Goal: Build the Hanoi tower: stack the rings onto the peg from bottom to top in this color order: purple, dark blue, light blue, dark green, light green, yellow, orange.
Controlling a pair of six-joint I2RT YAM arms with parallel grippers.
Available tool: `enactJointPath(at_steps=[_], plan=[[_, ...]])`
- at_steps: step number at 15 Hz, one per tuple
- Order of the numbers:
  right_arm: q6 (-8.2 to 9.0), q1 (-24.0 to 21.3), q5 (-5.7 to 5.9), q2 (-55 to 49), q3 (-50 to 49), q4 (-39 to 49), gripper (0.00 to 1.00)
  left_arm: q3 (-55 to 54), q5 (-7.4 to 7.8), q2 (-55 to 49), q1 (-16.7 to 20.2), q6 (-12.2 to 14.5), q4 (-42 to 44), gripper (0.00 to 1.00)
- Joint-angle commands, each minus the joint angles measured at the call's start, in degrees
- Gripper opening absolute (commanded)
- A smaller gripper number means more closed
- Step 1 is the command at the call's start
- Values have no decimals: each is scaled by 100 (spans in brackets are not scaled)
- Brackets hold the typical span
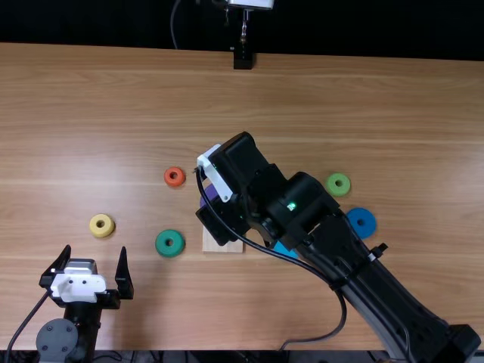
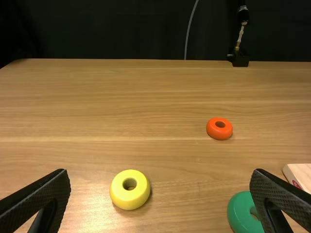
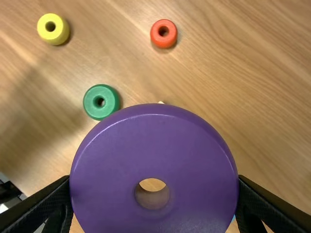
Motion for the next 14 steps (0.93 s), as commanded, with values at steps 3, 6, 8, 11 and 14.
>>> enactJointPath(at_steps=[3,6,8,11,14], plan=[[48,3,-14,-168,106,23,0,-282,-26,-67,46,87,-97,100],[48,-14,-14,-168,71,34,0,-282,-26,-67,46,87,-97,100],[48,-5,-14,-150,62,44,0,-282,-26,-67,46,87,-87,100],[48,3,-14,-133,10,44,0,-282,-26,-67,54,87,-97,100],[48,-5,-14,-124,-113,65,0,-282,-26,-67,46,87,-97,100]])
